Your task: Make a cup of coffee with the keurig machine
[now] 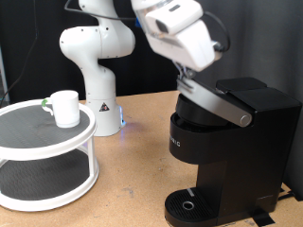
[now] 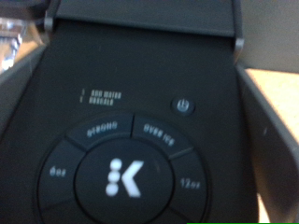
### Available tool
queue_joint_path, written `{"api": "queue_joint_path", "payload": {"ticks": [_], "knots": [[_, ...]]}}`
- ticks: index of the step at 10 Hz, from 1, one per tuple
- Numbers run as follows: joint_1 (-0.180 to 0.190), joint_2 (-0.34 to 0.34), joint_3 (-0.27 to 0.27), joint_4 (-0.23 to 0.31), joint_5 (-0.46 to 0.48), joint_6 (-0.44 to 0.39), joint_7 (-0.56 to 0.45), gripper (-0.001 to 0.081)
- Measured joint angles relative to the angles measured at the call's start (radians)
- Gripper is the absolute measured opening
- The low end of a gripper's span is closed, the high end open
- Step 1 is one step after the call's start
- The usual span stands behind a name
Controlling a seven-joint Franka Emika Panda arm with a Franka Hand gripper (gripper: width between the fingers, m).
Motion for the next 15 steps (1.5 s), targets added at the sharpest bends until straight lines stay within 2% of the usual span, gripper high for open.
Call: {"api": "queue_joint_path", "payload": {"ticks": [4,6,11,15], "knots": [[-0.013,0.030,-0.012,-0.070,-0.001,0.081,-0.065,0.0006],[-0.008,0.051,0.003,-0.102,0.000,0.125,-0.071,0.0006],[-0.008,0.049,0.010,-0.105,0.011,0.135,-0.085,0.0006],[-0.011,0.043,0.005,-0.104,0.089,0.099,-0.162,0.0006]]}}
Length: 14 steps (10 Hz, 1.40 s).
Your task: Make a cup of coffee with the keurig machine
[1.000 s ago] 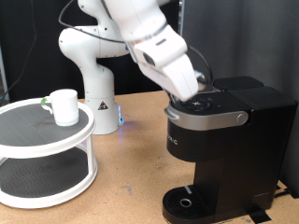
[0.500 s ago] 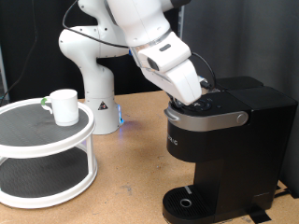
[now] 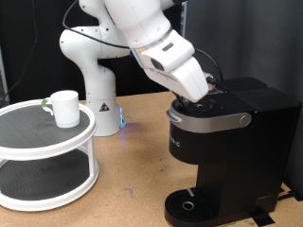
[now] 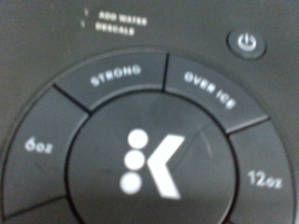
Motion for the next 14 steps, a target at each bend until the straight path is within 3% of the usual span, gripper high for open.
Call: {"api": "queue_joint_path", "payload": {"ticks": [6,10,14], "knots": [[-0.008,-0.047,-0.046,0.051,0.039,-0.108,-0.023,0.0006],[-0.012,-0.046,-0.061,0.037,0.039,-0.103,-0.075,0.0006],[-0.032,-0.045,-0.108,0.081,0.017,-0.238,-0.126,0.0006]]}}
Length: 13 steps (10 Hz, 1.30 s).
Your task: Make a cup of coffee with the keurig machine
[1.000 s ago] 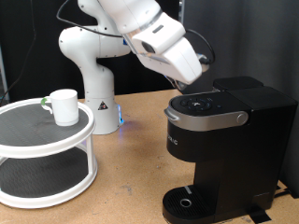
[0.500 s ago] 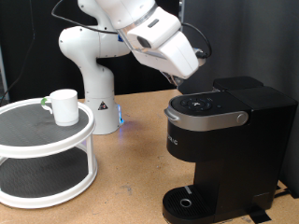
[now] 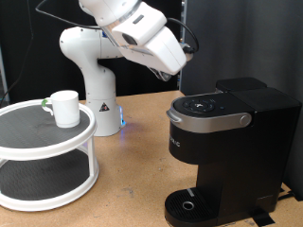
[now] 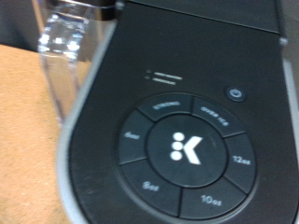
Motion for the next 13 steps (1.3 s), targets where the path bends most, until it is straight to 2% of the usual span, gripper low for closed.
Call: {"api": "queue_joint_path", "payload": {"ticks": [2,4,5,7,8,10,13], "knots": [[-0.001,0.006,-0.004,0.032,-0.051,-0.037,0.006,0.0006],[0.000,0.007,-0.002,0.032,-0.059,-0.033,0.007,0.0006],[0.000,0.007,0.003,0.025,-0.100,-0.005,0.010,0.0006],[0.003,0.008,0.041,-0.010,-0.248,0.097,0.016,0.0006],[0.003,0.013,0.058,-0.018,-0.297,0.105,0.024,0.0006],[0.003,0.037,0.071,0.008,-0.367,-0.003,0.021,0.0006],[0.002,0.049,0.071,0.023,-0.368,-0.025,0.020,0.0006]]}}
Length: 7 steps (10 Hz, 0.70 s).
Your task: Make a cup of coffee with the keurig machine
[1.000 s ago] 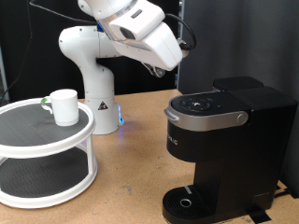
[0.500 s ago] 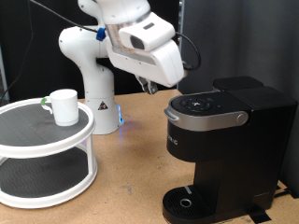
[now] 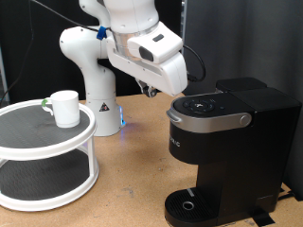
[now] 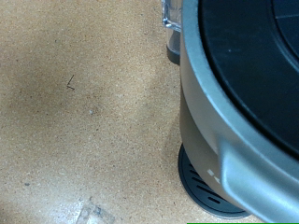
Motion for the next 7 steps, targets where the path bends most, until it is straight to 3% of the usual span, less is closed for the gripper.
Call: {"api": "queue_joint_path", "payload": {"ticks": [3,7], "knots": [[0.000,0.000,0.015,-0.003,-0.179,0.031,0.001,0.0006],[-0.001,-0.033,0.006,0.007,-0.207,0.073,-0.038,0.0006]]}}
